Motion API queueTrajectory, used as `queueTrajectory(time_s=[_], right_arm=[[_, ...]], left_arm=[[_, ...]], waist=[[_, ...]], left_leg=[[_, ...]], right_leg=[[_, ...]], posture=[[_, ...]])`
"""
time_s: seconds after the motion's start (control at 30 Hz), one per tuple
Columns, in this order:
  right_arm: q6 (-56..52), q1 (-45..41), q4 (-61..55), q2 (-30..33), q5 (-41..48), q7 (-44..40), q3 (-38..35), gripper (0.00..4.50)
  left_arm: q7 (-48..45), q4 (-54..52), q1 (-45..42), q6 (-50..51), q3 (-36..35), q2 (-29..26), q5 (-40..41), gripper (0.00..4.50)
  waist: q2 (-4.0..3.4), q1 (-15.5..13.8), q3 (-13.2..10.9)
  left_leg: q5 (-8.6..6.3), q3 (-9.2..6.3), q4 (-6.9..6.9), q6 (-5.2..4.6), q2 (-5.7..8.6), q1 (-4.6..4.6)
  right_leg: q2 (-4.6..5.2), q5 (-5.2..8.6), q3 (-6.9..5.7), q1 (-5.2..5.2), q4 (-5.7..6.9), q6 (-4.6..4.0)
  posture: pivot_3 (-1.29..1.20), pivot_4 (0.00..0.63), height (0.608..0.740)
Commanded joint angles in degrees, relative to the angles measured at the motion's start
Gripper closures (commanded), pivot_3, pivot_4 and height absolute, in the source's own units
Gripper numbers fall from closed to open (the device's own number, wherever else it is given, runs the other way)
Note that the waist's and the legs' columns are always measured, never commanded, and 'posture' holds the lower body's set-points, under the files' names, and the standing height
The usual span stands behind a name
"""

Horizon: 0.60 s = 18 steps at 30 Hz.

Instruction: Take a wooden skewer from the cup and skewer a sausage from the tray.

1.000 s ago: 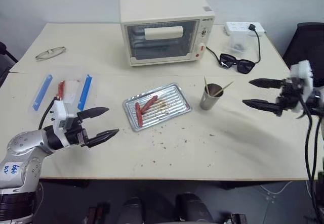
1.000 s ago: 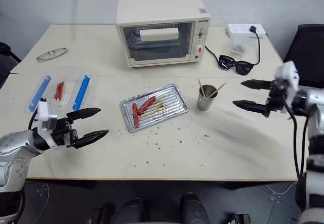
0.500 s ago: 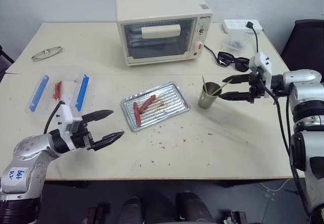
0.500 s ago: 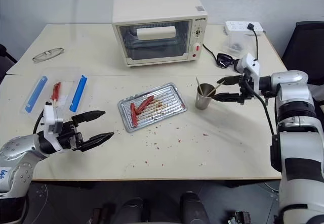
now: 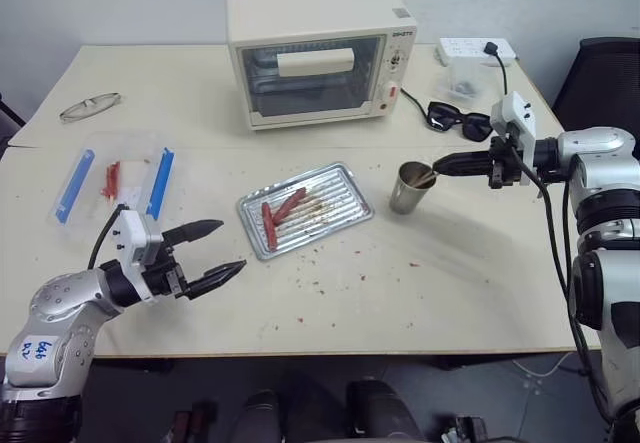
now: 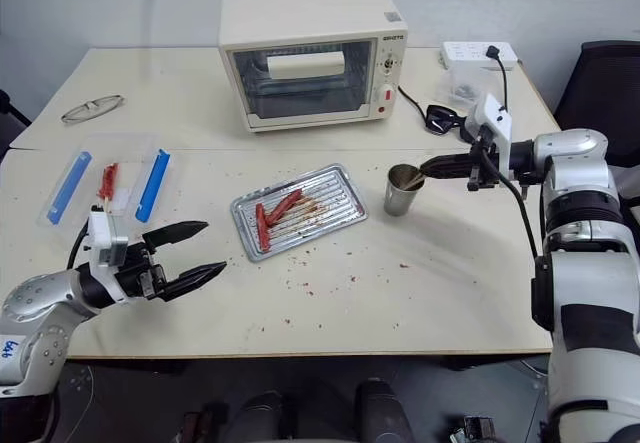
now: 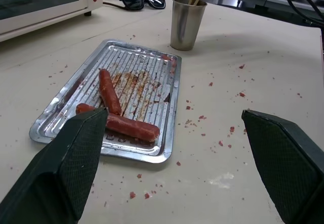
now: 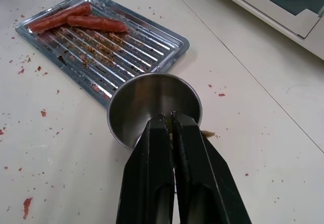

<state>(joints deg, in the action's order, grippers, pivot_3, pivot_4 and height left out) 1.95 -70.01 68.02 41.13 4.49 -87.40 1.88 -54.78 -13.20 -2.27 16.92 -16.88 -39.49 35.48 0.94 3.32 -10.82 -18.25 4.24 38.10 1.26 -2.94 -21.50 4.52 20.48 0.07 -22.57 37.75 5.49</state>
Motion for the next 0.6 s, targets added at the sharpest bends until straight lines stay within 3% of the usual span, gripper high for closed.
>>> queueTrajectory(time_s=[0.03, 0.33, 0.5, 0.6], right_arm=[[-0.4, -3.3, -0.2, 1.4, 0.5, -3.0, -1.6, 4.47], [-9.0, -10.0, -5.8, 7.9, 7.8, -5.1, 7.6, 4.47], [-18.3, -11.7, -15.0, 15.1, 18.5, -5.1, 16.9, 4.47], [-23.2, -10.4, -21.4, 17.2, 26.8, -5.1, 18.7, 4.47]], left_arm=[[-0.3, -1.1, -0.7, -0.9, -0.5, -0.3, -0.1, 0.0], [-0.3, -0.3, -1.9, -1.7, 0.7, 1.1, -0.4, 0.0], [-0.5, -0.7, -2.1, -1.7, 1.3, 1.6, 0.2, 0.0], [-0.5, -1.6, -2.7, -0.4, 2.0, 2.3, 1.7, 0.0]], waist=[[-0.02, 0.0, 0.0], [-0.07, 0.0, 0.0], [-0.12, -0.2, -0.1], [-0.12, -0.3, -0.1]], left_leg=[[0.0, 0.01, 0.0, 0.0, 0.0, 0.0], [0.0, 0.08, -0.02, -0.01, 0.0, 0.0], [-0.01, 0.09, -0.03, -0.02, 0.01, -0.01], [-0.03, 0.09, -0.05, -0.04, 0.0, -0.01]], right_leg=[[0.0, 0.0, 0.01, -0.02, 0.0, 0.0], [0.01, 0.0, 0.07, -0.04, -0.02, 0.0], [0.03, 0.0, 0.08, -0.08, -0.02, 0.0], [0.03, 0.0, 0.08, -0.11, -0.04, 0.0]], posture=[[0.0, 0.15, 0.74], [0.0, 0.15, 0.74], [0.0, 0.15, 0.74], [0.0, 0.15, 0.74]])
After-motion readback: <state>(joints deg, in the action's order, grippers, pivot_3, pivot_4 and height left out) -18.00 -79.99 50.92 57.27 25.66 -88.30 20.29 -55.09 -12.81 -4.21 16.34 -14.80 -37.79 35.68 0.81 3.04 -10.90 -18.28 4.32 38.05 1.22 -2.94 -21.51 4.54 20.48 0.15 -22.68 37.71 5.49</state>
